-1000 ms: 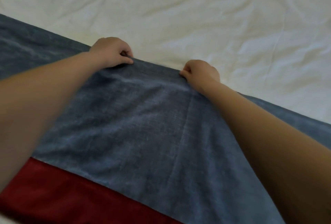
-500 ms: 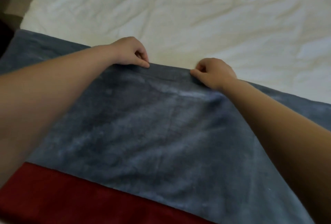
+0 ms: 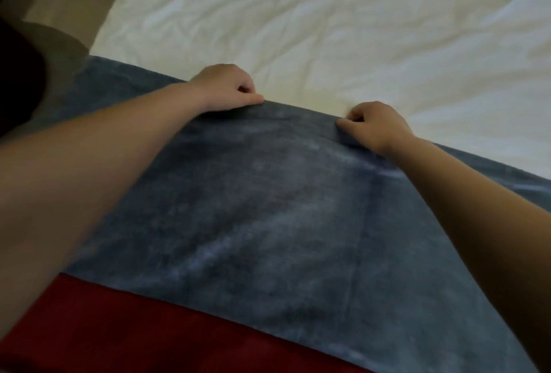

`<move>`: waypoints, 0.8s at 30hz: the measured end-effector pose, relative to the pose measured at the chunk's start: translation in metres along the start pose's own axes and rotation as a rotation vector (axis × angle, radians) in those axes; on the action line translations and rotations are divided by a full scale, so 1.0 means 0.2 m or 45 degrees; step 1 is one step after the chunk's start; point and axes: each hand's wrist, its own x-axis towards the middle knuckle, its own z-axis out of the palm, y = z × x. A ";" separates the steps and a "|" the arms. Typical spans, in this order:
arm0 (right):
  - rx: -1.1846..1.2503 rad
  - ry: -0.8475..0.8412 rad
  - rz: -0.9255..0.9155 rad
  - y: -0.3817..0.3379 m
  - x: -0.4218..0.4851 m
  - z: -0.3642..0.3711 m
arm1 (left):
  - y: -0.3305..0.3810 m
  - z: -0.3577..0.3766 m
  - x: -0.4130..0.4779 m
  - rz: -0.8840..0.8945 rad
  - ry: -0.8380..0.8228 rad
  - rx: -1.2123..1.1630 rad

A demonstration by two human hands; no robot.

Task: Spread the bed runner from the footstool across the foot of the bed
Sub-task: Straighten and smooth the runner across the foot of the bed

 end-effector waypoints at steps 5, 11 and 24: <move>-0.017 0.022 -0.109 -0.28 0.10 0.13 | -0.33 -0.12 -0.12 -0.094 0.117 0.050; 0.040 0.096 0.055 -0.35 0.11 0.16 | -0.36 -0.04 -0.11 -0.031 0.403 0.178; -0.022 0.031 -0.117 -0.86 0.28 0.32 | -0.72 -0.20 -0.22 -0.127 0.471 0.350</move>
